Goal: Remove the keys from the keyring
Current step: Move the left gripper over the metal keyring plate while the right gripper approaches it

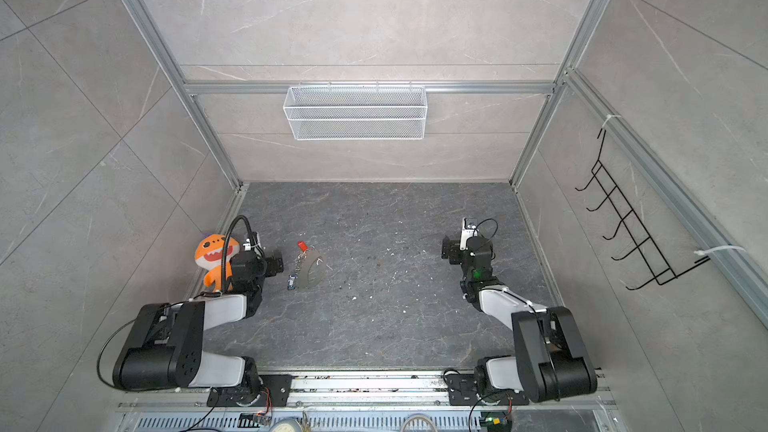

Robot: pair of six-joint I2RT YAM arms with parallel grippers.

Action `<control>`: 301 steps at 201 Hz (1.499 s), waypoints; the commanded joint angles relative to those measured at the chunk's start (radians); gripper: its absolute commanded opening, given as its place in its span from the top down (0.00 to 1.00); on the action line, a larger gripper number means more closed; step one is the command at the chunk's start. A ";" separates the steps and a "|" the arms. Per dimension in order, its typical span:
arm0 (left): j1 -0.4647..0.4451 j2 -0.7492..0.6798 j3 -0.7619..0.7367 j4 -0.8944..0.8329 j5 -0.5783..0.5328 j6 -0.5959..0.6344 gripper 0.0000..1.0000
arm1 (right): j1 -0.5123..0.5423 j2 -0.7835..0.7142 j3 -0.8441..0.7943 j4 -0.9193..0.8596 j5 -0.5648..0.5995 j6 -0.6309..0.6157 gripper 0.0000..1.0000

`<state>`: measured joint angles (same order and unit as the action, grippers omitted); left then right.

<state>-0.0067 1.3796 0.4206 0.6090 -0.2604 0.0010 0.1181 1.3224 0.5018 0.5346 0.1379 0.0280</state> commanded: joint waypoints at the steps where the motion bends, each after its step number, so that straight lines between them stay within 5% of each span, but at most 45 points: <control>1: -0.006 -0.104 0.102 -0.177 -0.002 -0.043 0.00 | 0.017 -0.084 0.025 -0.149 0.041 0.064 0.01; 29: -0.006 -0.234 0.100 -0.159 0.007 -0.140 0.00 | 0.062 -0.137 0.093 -0.272 0.205 0.135 0.01; 49: -0.004 -0.299 0.119 -0.155 -0.079 -0.311 0.00 | 0.061 -0.113 0.189 -0.431 0.300 0.365 0.01; 62: -0.005 -0.347 0.150 -0.261 -0.145 -0.470 0.00 | 0.059 -0.079 0.302 -0.718 0.356 0.610 0.00; 73: -0.005 -0.384 0.184 -0.403 -0.242 -0.660 0.00 | 0.037 -0.034 0.372 -0.819 0.234 0.649 0.00; 102: -0.005 -0.457 0.194 -0.704 -0.406 -1.097 0.00 | 0.028 -0.003 0.331 -0.673 0.016 0.647 0.00; 129: -0.004 -0.535 0.067 -0.498 -0.314 -1.075 0.00 | 0.028 -0.027 0.254 -0.523 -0.148 0.653 0.00; 179: -0.004 -0.590 0.135 -0.648 -0.106 -1.023 0.00 | 0.146 0.014 0.252 -0.439 -0.361 0.555 0.02; 221: -0.006 -0.454 0.265 -0.829 0.215 -0.860 0.06 | 0.314 0.035 0.260 -0.438 -0.324 0.496 0.09; 241: -0.011 -0.364 0.287 -0.855 0.313 -0.841 0.23 | 0.367 0.059 0.279 -0.457 -0.306 0.477 0.14; 301: -0.199 -0.160 0.354 -0.871 0.250 -0.724 0.31 | 0.484 0.113 0.302 -0.492 -0.224 0.420 0.22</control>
<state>-0.1558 1.1526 0.7021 -0.2459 -0.0200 -0.8062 0.5716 1.4078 0.7723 0.0696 -0.1356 0.4934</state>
